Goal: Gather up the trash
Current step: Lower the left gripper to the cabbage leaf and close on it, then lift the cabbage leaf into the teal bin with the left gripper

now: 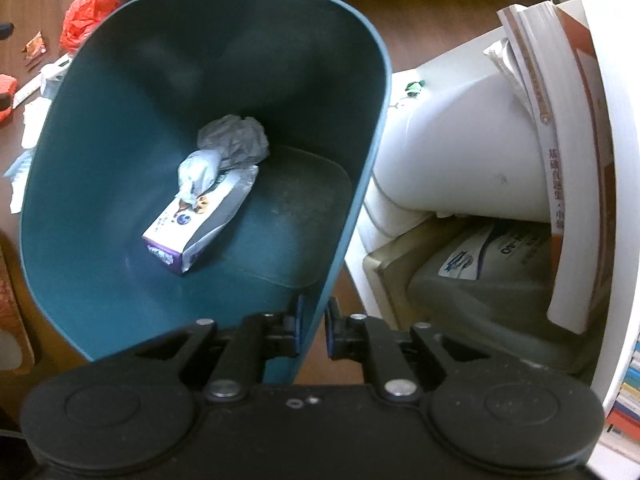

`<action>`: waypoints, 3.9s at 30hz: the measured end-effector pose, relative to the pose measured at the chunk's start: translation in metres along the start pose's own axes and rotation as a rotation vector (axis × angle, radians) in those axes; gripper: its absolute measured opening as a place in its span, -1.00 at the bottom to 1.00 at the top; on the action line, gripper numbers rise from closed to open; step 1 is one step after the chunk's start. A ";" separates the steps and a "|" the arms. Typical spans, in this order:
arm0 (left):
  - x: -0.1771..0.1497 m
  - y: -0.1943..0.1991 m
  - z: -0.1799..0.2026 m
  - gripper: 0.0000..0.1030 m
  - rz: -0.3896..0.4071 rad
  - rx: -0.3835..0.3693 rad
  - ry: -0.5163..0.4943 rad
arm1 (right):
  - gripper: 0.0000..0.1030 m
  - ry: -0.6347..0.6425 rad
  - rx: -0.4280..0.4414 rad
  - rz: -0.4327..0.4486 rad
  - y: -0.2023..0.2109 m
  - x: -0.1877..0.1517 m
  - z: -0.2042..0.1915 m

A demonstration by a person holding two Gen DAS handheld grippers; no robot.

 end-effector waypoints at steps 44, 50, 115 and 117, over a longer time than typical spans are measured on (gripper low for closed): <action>-0.202 -0.128 -0.101 0.33 -0.445 0.243 0.556 | -0.78 -0.007 -0.008 0.014 0.006 0.002 -0.008; -0.205 -0.110 -0.126 -0.13 -0.394 0.114 0.800 | -0.79 -0.007 -0.015 0.014 0.006 0.002 -0.008; 0.058 -0.060 0.140 -0.89 -0.070 -0.192 -0.264 | -0.86 0.061 -0.094 0.099 0.015 0.031 0.010; 0.057 -0.069 0.138 -0.89 -0.102 -0.197 -0.249 | -0.85 0.061 -0.090 0.100 0.017 0.031 0.008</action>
Point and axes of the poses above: each gripper's, at about its wrist camera, not at the fingertips, and y roughly against the way its jaws point, z to its right, x to its top, the point moved 10 cm from there along -y, roughly the way its jaws point, and after that the axes turned 5 degrees about y, right-handed, at the moved point
